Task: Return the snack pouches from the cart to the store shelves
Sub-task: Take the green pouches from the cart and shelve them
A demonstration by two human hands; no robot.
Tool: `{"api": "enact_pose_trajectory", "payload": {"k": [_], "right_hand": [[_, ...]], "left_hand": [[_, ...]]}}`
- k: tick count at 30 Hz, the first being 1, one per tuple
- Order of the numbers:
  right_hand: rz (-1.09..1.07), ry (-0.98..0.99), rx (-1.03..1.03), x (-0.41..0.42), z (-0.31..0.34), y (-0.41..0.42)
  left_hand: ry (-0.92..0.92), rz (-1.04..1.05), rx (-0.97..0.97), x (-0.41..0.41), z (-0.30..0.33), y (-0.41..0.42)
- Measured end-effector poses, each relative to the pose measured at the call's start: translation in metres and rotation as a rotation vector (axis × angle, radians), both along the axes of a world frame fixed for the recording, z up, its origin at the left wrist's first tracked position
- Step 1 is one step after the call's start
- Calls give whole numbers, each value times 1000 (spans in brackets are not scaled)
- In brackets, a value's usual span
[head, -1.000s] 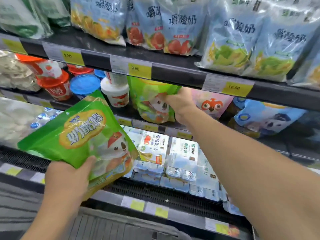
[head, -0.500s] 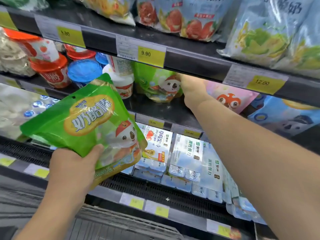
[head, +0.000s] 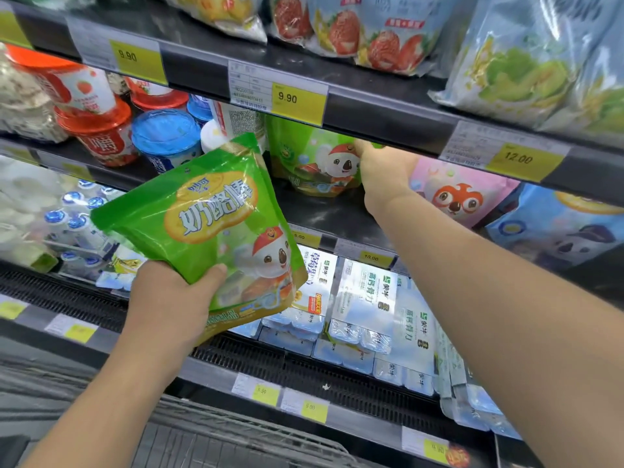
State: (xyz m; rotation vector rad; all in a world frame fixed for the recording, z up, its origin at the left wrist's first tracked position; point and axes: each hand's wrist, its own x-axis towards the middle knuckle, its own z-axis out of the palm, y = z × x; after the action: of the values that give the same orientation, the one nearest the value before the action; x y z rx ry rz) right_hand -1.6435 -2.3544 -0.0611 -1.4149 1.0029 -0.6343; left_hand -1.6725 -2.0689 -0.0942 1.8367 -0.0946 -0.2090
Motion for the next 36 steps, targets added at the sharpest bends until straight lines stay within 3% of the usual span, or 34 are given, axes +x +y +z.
{"api": "enact_pose_trajectory", "payload": {"k": [6,11,13,17,19,28,32,36], "right_hand": [[-70,-88,-319,-16,-9,14],[-42,-405,-299,-40,-18,36],[86,-394,-202,-53,-30,46],[637,-240,85,-68,-46,50],[769,-216,100,-67,-47,43],[377,-222,-394,-42,-56,10],[254,-135,-464,-33,-72,7],[321,-58,-397,-30,-80,2]], "left_hand": [[-14,-131,-27,15,-3,-10],[7,-184,-79,30,-8,-12],[22,-201,-104,35,-6,-17],[4,-278,-139,50,8,-46],[-32,-296,-124,62,15,-65],[-3,-204,-245,96,30,-134],[-71,-202,-65,93,27,-151],[-147,-269,122,95,10,-140]]}}
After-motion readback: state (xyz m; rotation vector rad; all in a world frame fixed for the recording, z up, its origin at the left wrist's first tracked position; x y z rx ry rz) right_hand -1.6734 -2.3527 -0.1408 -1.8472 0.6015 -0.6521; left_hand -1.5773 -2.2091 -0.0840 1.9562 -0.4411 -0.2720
